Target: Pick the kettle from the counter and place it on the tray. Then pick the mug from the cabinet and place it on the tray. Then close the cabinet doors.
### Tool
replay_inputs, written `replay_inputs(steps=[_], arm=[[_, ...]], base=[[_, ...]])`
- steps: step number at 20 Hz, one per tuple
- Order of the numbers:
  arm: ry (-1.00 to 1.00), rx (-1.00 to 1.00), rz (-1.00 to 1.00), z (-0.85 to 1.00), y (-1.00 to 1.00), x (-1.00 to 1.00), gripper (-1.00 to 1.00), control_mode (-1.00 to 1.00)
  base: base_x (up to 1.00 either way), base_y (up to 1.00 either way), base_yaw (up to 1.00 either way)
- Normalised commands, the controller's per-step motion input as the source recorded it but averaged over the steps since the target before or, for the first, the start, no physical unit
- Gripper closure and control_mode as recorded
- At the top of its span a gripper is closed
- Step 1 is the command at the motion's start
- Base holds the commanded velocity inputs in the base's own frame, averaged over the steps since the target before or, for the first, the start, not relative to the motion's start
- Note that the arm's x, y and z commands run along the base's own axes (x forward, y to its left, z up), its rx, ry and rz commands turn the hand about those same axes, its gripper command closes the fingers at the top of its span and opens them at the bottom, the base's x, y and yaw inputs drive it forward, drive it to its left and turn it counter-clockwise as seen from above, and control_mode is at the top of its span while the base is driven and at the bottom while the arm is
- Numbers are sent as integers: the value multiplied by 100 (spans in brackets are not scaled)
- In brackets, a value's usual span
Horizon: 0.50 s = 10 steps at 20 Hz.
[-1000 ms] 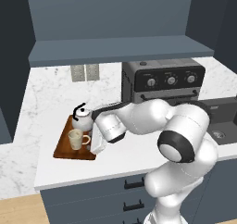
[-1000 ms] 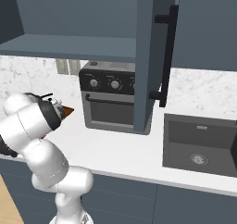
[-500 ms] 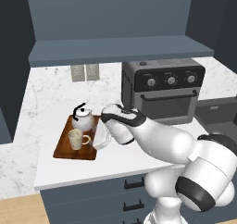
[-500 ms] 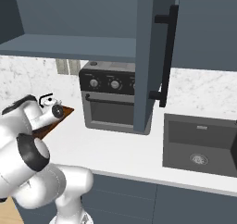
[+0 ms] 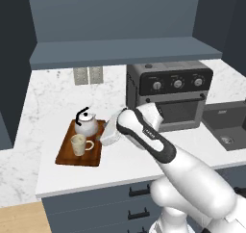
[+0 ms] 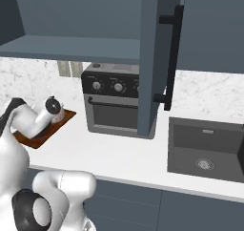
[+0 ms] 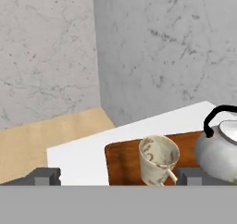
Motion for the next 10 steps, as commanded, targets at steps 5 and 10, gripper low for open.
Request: replay_inputs(steps=[5,10], arm=[[1,0,-14,79,-29,-37,-100,-100],[0,1,-23,65,-37,-50,-100,-100]], base=[[0,0,0],[0,0,0]])
